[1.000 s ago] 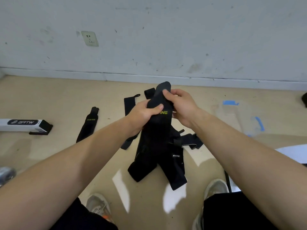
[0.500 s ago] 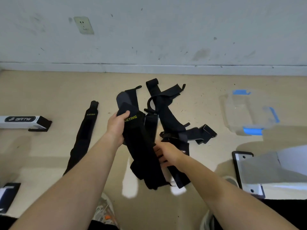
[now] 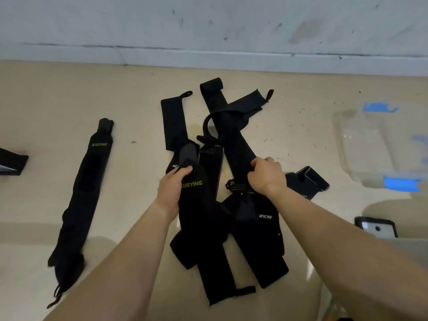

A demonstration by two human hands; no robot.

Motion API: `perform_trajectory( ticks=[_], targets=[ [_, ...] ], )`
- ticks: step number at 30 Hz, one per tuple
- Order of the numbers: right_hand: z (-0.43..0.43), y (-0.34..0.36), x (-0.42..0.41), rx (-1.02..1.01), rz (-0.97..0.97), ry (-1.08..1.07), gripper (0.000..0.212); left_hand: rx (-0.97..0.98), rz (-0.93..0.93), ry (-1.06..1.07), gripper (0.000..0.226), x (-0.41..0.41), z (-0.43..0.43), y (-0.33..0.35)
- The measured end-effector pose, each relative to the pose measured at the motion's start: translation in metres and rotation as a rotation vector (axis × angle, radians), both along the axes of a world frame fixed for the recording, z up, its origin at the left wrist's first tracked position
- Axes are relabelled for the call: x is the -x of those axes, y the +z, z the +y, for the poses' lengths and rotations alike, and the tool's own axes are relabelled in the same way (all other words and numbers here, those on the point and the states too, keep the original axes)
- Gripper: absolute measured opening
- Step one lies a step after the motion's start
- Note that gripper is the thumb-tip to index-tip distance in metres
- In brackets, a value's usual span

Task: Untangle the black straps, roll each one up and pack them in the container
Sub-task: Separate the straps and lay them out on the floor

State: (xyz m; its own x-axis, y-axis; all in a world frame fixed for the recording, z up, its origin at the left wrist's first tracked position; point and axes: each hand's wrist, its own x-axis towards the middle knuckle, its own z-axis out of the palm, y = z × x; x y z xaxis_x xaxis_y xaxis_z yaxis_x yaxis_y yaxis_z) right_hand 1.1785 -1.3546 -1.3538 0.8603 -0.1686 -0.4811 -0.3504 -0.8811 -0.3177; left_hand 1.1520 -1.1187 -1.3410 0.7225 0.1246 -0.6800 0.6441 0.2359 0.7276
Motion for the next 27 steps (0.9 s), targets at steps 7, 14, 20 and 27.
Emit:
perform_trajectory(
  ticks=[7,14,20,27],
  targets=[
    [-0.01,-0.034,-0.023,0.047,0.066,-0.084,0.07,-0.001,0.005,-0.155,0.013,-0.008,-0.04,-0.025],
    [-0.02,-0.014,-0.025,-0.368,-0.034,-0.259,0.036,-0.109,-0.019,-0.202,0.015,0.007,-0.051,-0.035],
    [-0.029,0.057,-0.035,-0.999,0.041,-0.552,0.015,-0.129,-0.008,-0.121,0.01,0.016,-0.052,-0.006],
    [-0.031,0.114,-0.025,-1.119,0.112,-0.628,0.029,0.269,0.02,-0.032,0.032,0.016,-0.058,0.059]
  ],
)
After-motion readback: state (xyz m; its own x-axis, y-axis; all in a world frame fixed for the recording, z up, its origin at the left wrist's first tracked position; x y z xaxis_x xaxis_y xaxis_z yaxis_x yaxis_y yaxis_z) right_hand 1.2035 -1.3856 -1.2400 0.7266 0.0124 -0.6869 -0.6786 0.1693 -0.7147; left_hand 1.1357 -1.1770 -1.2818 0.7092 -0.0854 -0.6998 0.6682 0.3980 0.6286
